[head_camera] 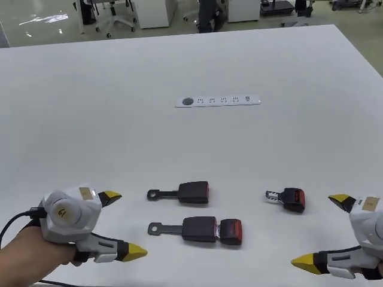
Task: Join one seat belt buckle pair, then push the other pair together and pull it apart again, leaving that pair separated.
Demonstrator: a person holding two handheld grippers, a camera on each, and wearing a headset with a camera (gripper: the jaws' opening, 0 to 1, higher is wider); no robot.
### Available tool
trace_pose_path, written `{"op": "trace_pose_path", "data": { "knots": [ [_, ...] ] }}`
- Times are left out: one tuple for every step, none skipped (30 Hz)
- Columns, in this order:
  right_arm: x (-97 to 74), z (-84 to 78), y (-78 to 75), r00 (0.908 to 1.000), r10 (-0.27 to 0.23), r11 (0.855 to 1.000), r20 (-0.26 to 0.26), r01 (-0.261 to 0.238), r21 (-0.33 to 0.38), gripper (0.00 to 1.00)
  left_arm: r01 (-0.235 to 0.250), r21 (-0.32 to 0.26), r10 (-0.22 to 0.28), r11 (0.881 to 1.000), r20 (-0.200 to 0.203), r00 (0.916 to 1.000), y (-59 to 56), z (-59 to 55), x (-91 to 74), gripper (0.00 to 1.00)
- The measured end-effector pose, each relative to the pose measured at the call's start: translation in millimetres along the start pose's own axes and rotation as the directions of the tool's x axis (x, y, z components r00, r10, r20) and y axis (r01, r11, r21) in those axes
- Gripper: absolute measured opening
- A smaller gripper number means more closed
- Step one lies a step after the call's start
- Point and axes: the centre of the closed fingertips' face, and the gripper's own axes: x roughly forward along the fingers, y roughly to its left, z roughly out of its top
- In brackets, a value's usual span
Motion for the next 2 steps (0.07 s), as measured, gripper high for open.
{"op": "trace_pose_path", "data": {
  "knots": [
    [-0.6,-1.2,0.7,1.0000,-0.001,1.000,-0.001,0.001,0.002,1.00,-0.003,-0.004,0.003,1.000,0.000,1.0000,1.0,-2.5,-1.2,0.91],
    [-1.2,-1.5,1.3,1.0000,-0.002,1.000,-0.001,0.002,0.003,1.00,-0.005,-0.013,0.005,1.000,0.001,1.0000,1.1,-4.0,-1.3,0.93]
  ]
}}
